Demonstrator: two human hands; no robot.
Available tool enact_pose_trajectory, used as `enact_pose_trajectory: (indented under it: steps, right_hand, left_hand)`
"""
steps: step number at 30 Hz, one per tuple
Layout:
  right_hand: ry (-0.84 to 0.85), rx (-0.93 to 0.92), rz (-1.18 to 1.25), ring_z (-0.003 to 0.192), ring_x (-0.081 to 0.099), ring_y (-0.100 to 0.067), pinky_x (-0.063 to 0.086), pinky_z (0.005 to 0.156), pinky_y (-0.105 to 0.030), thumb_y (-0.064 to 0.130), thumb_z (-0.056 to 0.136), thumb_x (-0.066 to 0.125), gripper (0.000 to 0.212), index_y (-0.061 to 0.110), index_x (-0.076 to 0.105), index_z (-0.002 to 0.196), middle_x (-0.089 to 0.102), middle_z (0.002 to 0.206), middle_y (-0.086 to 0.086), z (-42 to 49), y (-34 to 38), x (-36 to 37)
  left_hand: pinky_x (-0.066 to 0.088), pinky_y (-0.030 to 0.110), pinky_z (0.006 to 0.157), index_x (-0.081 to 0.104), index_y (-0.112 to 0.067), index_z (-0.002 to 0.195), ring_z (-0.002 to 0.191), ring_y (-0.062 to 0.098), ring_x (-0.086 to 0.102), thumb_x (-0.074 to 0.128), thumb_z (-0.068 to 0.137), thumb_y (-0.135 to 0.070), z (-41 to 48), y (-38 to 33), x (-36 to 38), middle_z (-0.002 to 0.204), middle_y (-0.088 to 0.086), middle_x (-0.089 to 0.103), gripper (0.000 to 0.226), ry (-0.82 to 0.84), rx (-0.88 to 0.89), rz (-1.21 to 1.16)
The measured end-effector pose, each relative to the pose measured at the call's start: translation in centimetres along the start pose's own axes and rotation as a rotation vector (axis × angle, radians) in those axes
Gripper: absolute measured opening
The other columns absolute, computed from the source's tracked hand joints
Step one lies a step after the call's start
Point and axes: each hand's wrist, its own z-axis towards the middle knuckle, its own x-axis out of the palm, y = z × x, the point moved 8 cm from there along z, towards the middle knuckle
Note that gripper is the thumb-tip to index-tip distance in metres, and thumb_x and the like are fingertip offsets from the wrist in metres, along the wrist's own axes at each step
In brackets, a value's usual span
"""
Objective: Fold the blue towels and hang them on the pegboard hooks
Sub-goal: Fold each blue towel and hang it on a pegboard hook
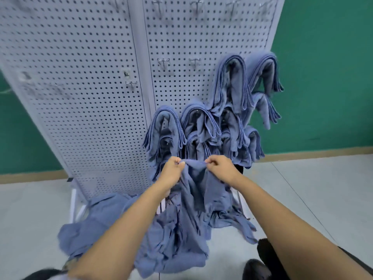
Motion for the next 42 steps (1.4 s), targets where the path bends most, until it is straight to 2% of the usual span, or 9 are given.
enact_pose_trajectory:
  steps: [6, 9, 11, 14, 18, 22, 28, 33, 42]
  right_hand:
    - [-0.165, -0.134, 0.096, 0.057, 0.041, -0.016, 0.032, 0.051, -0.023, 0.006, 0.096, 0.048, 0.014, 0.011, 0.06, 0.091, 0.047, 0.063, -0.003, -2.3, 7.9, -5.3]
    - [-0.199, -0.196, 0.127, 0.051, 0.037, -0.012, 0.03, 0.05, -0.023, 0.009, 0.097, 0.047, 0.015, 0.011, 0.06, 0.091, 0.044, 0.058, 0.001, -3.3, 11.3, -6.4]
    - [-0.229, -0.233, 0.142, 0.049, 0.037, -0.012, 0.03, 0.048, -0.022, 0.009, 0.098, 0.046, 0.016, 0.012, 0.06, 0.091, 0.046, 0.06, 0.001, -3.7, 13.3, -6.8]
    - [-0.308, -0.245, 0.22, 0.044, 0.042, -0.01, 0.034, 0.044, -0.018, 0.005, 0.097, 0.043, 0.019, 0.013, 0.059, 0.09, 0.052, 0.068, -0.002, -3.7, 15.1, -7.7]
    - [-0.285, -0.181, 0.652, 0.05, 0.063, -0.011, 0.051, 0.048, -0.019, 0.002, 0.1, 0.037, 0.023, 0.012, 0.055, 0.089, 0.056, 0.089, -0.01, -2.9, 16.1, -7.5]
    - [-0.207, -0.23, 0.824, 0.068, 0.07, -0.017, 0.059, 0.066, -0.023, -0.001, 0.1, 0.038, 0.017, 0.004, 0.055, 0.102, 0.059, 0.093, -0.013, -2.5, 17.0, -5.6]
    - [-0.117, -0.163, 0.705, 0.089, 0.058, -0.017, 0.056, 0.081, -0.032, -0.001, 0.096, 0.047, 0.025, 0.007, 0.055, 0.119, 0.054, 0.092, 0.0, -0.9, 14.3, -1.3]
    - [-0.135, -0.025, 0.622, 0.075, 0.056, -0.015, 0.052, 0.066, -0.02, 0.012, 0.097, 0.051, 0.008, 0.009, 0.055, 0.104, 0.056, 0.087, -0.002, -0.9, 9.6, 0.9]
    - [0.175, 0.12, 0.821, 0.079, 0.064, -0.017, 0.055, 0.087, -0.034, 0.042, 0.097, 0.05, 0.037, 0.008, 0.066, 0.098, 0.067, 0.083, -0.004, -1.0, 9.5, 4.5]
  left_hand:
    - [0.036, 0.022, 0.062, 0.054, -0.016, 0.078, 0.068, 0.01, 0.051, 0.072, 0.082, -0.04, -4.4, -6.2, -3.7, 0.075, -0.003, 0.053, 0.031, 0.144, 0.102, 0.132]
    - [0.017, 0.027, 0.056, 0.028, -0.018, 0.061, 0.055, 0.015, 0.027, 0.078, 0.077, -0.034, -6.5, -6.0, -4.7, 0.061, -0.001, 0.024, 0.055, 0.222, 0.045, 0.388]
    - [0.024, 0.027, 0.054, 0.028, -0.018, 0.059, 0.053, 0.017, 0.033, 0.076, 0.08, -0.03, -7.1, -5.7, -5.4, 0.058, 0.004, 0.03, 0.054, 0.198, 0.023, 0.359]
    - [0.054, 0.029, 0.074, 0.061, -0.006, 0.085, 0.08, 0.02, 0.066, 0.067, 0.087, -0.033, -8.1, -5.7, -5.7, 0.091, 0.01, 0.069, 0.028, 0.223, 0.039, 0.148]
    - [0.054, 0.034, 0.089, 0.067, -0.012, 0.111, 0.099, 0.018, 0.068, 0.08, 0.076, -0.03, -8.5, -5.1, -5.2, 0.108, 0.003, 0.072, 0.042, 0.333, 0.026, 0.045]
    - [0.054, 0.035, 0.091, 0.057, -0.016, 0.123, 0.106, 0.019, 0.066, 0.093, 0.045, -0.05, -7.3, -1.5, -4.8, 0.118, 0.001, 0.068, 0.092, 0.382, -0.143, 0.201]
    - [0.053, 0.037, 0.091, 0.065, -0.002, 0.109, 0.094, 0.025, 0.068, 0.061, 0.092, -0.016, -6.6, -2.2, -4.6, 0.103, 0.015, 0.071, 0.023, 0.318, -0.223, -0.41]
    - [0.05, 0.036, 0.092, 0.059, 0.0, 0.119, 0.1, 0.026, 0.065, 0.055, 0.095, -0.021, -5.2, -4.2, -7.1, 0.109, 0.018, 0.068, 0.033, 0.149, -0.182, -0.705]
    - [0.05, 0.035, 0.084, 0.061, 0.002, 0.114, 0.105, 0.025, 0.063, 0.05, 0.097, -0.028, -4.5, -6.3, -8.7, 0.108, 0.02, 0.068, 0.036, 0.083, -0.133, -0.95]
